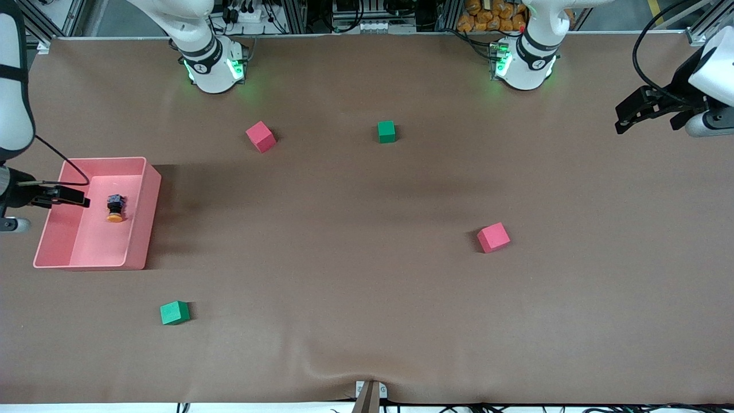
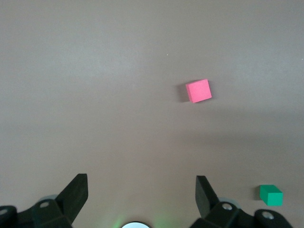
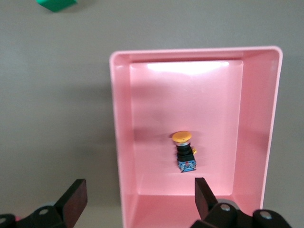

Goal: Place and upright button with both arms
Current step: 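Lower the right gripper into the tray and grasp the button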

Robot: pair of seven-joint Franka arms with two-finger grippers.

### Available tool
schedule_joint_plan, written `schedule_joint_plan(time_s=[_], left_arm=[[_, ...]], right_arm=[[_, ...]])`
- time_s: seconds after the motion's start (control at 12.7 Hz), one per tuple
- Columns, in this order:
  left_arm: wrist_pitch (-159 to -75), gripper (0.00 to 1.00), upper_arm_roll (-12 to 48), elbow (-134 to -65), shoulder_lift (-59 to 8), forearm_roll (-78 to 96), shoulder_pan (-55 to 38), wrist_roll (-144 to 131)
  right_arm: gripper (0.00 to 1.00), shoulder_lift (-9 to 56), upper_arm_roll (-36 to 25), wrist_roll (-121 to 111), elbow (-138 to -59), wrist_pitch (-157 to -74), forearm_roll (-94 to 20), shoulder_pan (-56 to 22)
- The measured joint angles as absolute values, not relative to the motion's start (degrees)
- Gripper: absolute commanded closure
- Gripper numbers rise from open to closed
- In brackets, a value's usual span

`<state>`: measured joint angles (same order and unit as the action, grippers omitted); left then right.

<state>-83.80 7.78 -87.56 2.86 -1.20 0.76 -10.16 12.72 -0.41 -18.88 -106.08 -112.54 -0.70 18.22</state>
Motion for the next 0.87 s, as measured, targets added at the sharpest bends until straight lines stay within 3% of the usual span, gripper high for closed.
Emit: schedule_joint_plan(time_s=[0.63,0.87], left_arm=[[-83.80,0.00,7.79,-87.65,2.75,-1.20,0.76,-10.16],[-83.80,0.00,7.82,-87.69,2.74,-1.20,0.75,-10.16]], right_arm=[[0.00,20.99,-0.40,-28.21,-113.66,-130.78,-0.69,23.57],[0.00,24.36,-0.36,-27.87,-114.69,-133.23,-0.71,23.57]])
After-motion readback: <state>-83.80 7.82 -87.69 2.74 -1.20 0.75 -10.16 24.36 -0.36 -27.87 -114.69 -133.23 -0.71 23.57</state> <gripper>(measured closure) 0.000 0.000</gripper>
